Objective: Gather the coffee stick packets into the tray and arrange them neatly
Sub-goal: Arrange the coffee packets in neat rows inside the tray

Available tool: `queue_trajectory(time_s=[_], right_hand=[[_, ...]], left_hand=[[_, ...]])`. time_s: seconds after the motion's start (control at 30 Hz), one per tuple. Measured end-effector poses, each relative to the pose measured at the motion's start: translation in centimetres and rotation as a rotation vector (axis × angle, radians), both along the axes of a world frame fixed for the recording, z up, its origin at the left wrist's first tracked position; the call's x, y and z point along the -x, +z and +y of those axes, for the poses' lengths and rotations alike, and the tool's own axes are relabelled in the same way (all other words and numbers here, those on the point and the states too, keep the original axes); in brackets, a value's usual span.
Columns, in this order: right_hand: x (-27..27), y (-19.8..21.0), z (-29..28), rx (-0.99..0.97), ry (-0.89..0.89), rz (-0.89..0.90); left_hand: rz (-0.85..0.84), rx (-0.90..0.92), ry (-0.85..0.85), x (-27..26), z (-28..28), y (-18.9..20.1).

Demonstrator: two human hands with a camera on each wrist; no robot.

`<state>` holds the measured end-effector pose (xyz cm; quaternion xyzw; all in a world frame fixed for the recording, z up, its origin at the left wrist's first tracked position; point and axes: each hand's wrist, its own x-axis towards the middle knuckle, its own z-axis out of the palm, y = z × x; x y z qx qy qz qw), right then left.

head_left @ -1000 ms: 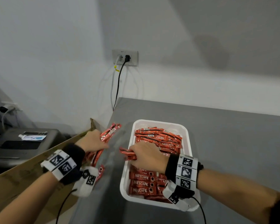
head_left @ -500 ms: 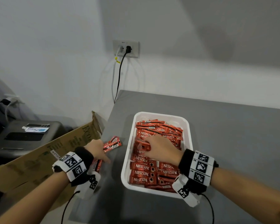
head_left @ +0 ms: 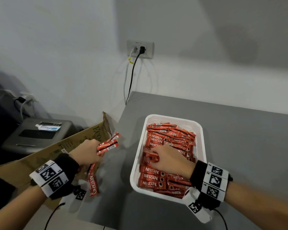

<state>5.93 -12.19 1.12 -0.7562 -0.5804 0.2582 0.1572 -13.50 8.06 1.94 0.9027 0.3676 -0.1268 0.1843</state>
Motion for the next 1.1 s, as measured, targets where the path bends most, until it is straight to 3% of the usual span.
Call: queue_trajectory(time_s=[0.07,0.2,0.3,0.47,0.63,0.77,0.87,0.97,1.1], right_hand=[[1.1,0.5,0.4,-0.029,0.063,-0.029],[1.9,1.5,1.3,-0.104,0.073,-0.033],[2.1,1.7,1.6,-0.102,0.089,-0.028],[1.9,1.1,1.3,-0.095,0.061,-0.039],[1.5,0.4,0.7,-0.076,0.03,0.01],[0.7,0.0,0.7,-0.073,-0.026,-0.016],[-0.2,0.1,0.6,-0.19,-0.149,-0.042],[-1.2,0.8,0.0,-0.376,-0.29,0.157],[-1.1,1.8,-0.6,-0.438,-0.295,0.399]], left_hand=[[-0.012,-0.005,0.121,0.9,1.1,-0.4],[0.189,0.147,0.253,3.6,1.4,-2.4],[0.32,0.219,0.264,4.5,0.6,-4.3],[0.309,0.221,0.221,3.2,-0.9,-5.5],[0.018,0.073,0.262,1.2,-0.7,-4.2],[-0.119,0.035,0.232,-1.3,-1.7,-2.9],[-0.358,0.006,0.212,-3.0,-3.0,-0.5],[-0.716,0.189,0.201,-4.9,-5.0,2.7],[-0.876,0.535,0.12,-7.4,-8.3,5.0]])
